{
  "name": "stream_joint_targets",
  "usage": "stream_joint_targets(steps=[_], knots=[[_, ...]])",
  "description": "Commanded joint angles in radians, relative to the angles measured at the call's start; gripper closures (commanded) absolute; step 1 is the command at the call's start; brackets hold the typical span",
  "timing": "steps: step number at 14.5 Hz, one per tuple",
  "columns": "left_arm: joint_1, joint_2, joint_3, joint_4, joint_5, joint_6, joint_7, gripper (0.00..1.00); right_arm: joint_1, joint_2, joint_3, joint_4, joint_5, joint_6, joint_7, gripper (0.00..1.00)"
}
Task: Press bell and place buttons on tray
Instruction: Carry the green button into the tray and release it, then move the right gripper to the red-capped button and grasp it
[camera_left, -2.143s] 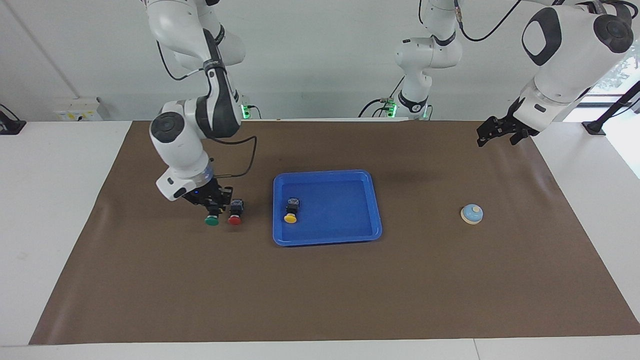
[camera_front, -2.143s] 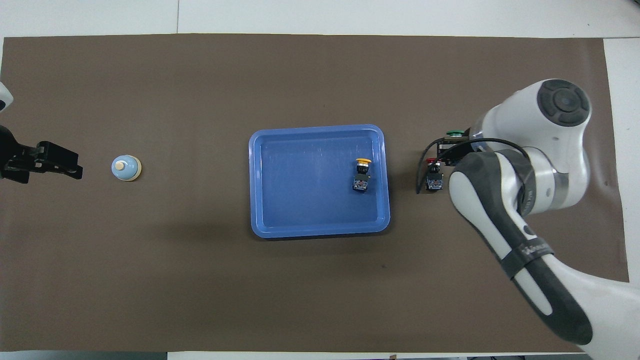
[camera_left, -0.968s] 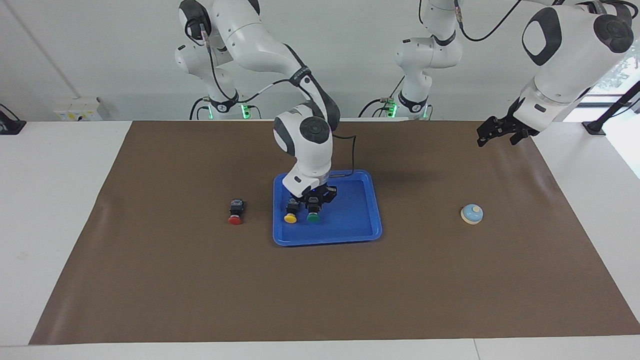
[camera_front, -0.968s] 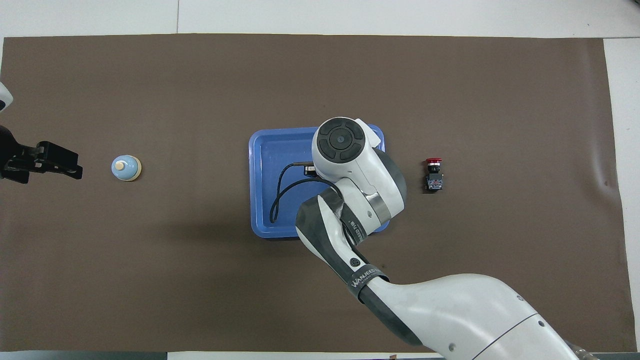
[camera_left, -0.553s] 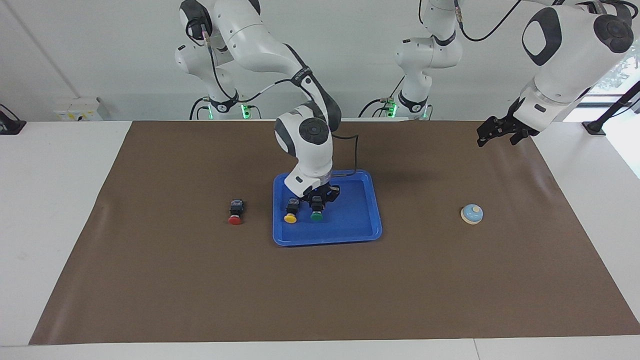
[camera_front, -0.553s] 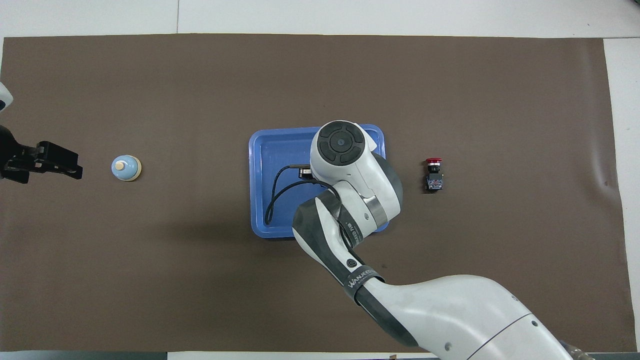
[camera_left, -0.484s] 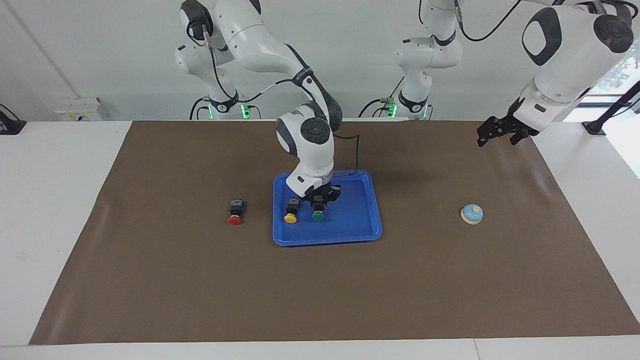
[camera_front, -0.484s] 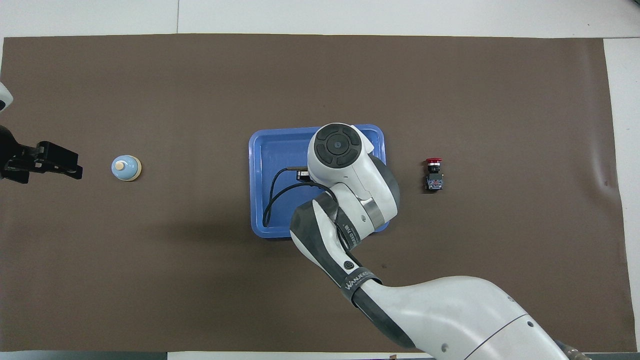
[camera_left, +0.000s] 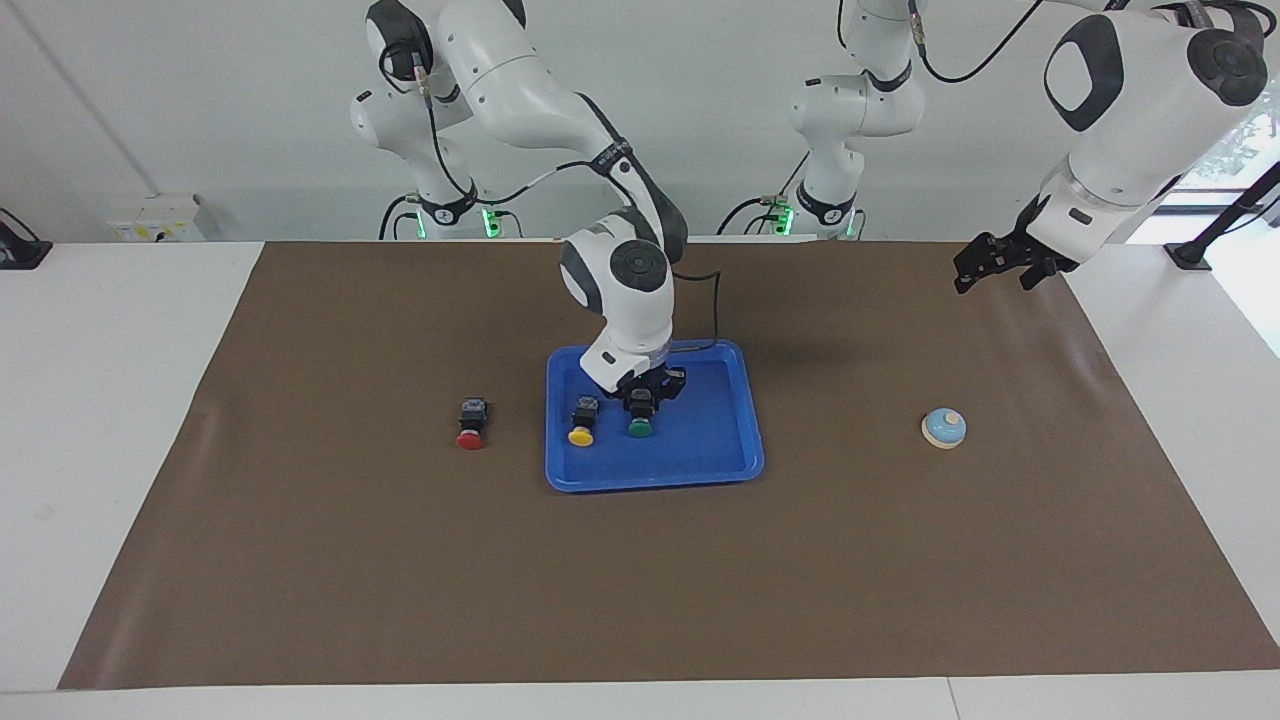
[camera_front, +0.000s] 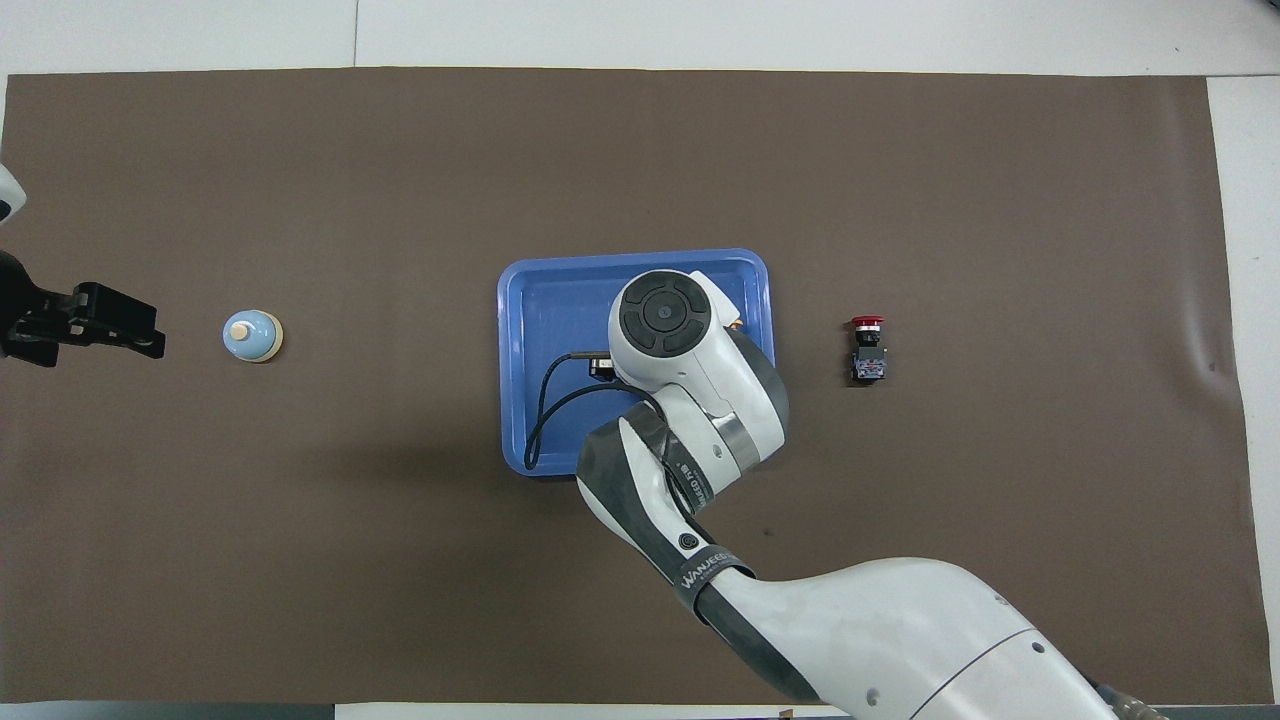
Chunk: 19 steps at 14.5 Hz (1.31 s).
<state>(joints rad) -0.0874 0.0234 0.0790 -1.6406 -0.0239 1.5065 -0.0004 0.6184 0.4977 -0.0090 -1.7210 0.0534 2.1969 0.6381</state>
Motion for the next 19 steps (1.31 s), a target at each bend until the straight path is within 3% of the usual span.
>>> stream_joint_targets(steps=[1, 4, 6, 9, 11, 14, 19], knots=[[-0.003, -0.008, 0.002, 0.008, 0.012, -0.015, -0.001, 0.00, -0.014, -0.025, -0.008, 0.063, -0.009, -0.106, 0.011, 0.00], [-0.002, -0.008, 0.002, 0.008, 0.012, -0.015, -0.001, 0.00, -0.086, -0.097, -0.043, 0.086, -0.052, -0.192, -0.090, 0.00], [-0.003, -0.008, 0.002, 0.008, 0.012, -0.015, -0.001, 0.00, -0.164, -0.137, -0.043, 0.061, -0.055, -0.204, -0.214, 0.00], [-0.003, -0.008, 0.002, 0.008, 0.012, -0.015, -0.001, 0.00, -0.270, -0.169, -0.043, -0.021, -0.056, -0.195, -0.245, 0.00], [-0.002, -0.008, 0.002, 0.008, 0.012, -0.015, -0.001, 0.00, -0.333, -0.203, -0.043, -0.135, -0.055, -0.117, -0.306, 0.00], [-0.003, -0.008, 0.002, 0.008, 0.012, -0.015, -0.001, 0.00, -0.347, -0.232, -0.043, -0.256, -0.053, 0.019, -0.347, 0.00], [-0.002, -0.008, 0.002, 0.008, 0.012, -0.015, -0.001, 0.00, -0.352, -0.248, -0.040, -0.328, -0.052, 0.061, -0.350, 0.00]])
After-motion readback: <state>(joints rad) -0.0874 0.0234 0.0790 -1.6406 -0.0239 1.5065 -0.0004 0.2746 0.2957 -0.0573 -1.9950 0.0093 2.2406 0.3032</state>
